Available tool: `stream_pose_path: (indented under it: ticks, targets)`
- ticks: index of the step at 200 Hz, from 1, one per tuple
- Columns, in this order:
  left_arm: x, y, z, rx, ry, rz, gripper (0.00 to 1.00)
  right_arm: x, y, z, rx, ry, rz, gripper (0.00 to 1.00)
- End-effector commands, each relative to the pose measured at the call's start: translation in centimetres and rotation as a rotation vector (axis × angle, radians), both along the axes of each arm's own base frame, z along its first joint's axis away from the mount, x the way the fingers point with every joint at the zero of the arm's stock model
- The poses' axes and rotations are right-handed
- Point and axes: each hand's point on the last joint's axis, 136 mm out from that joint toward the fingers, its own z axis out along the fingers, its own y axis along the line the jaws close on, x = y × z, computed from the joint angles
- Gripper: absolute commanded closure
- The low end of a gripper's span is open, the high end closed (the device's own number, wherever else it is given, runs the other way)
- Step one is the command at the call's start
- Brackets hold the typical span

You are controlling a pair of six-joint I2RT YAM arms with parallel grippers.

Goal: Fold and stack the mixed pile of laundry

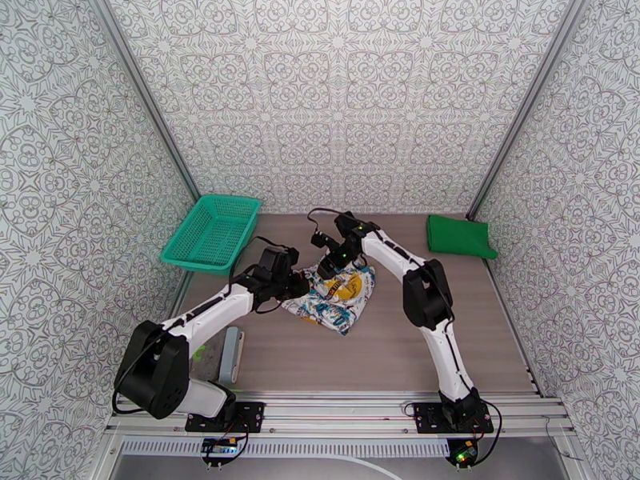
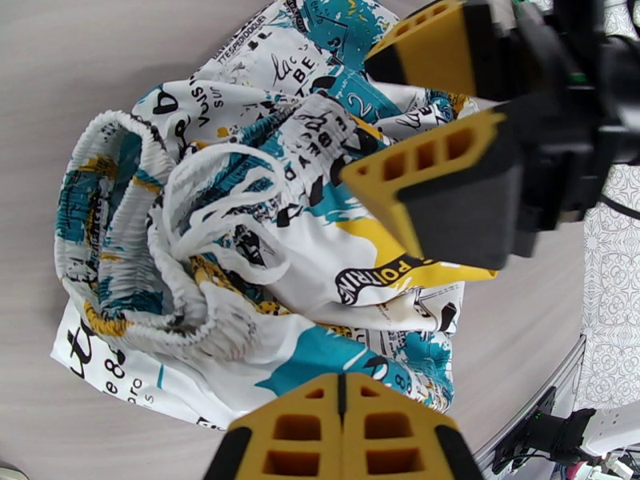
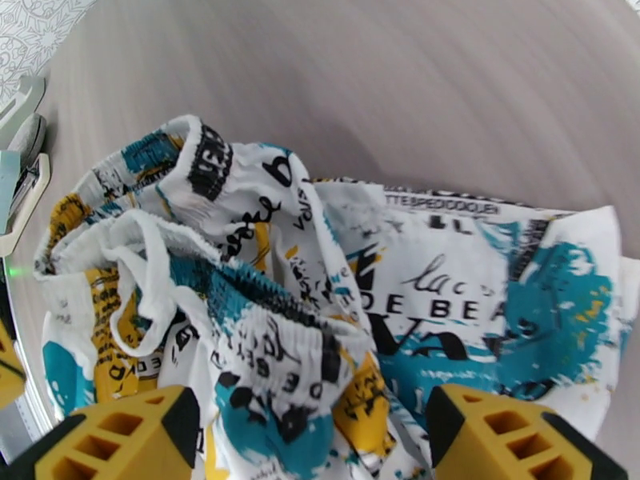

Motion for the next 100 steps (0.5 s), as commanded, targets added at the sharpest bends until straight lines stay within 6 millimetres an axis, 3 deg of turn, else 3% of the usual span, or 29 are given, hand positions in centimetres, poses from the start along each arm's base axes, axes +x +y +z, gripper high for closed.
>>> stream_pose_path:
  ticks: [1, 28, 58, 77, 100]
  targets:
    - [0.0, 0.6, -0.6, 0.001, 0.006, 0.033, 1.0, -0.8, 0.7, -1.0, 0.008, 0.049, 0.024, 0.27]
    - [-0.1, 0.7, -0.8, 0.0, 0.01, 0.037, 1.0, -0.6, 0.8, -1.6, -0.002, 0.065, 0.026, 0.42]
    - [-0.4, 1.0, -0.8, -0.002, 0.012, 0.043, 1.0, -0.1, 0.8, 0.7, 0.02, 0.036, 0.018, 0.76]
    - [-0.5, 1.2, -0.8, -0.004, 0.012, 0.042, 1.0, 0.1, 0.1, 2.8, 0.015, -0.006, 0.013, 0.85]
    - [-0.6, 1.3, -0.8, -0.011, 0.012, 0.044, 1.0, 0.4, -1.2, 4.9, 0.009, -0.041, 0.001, 0.9]
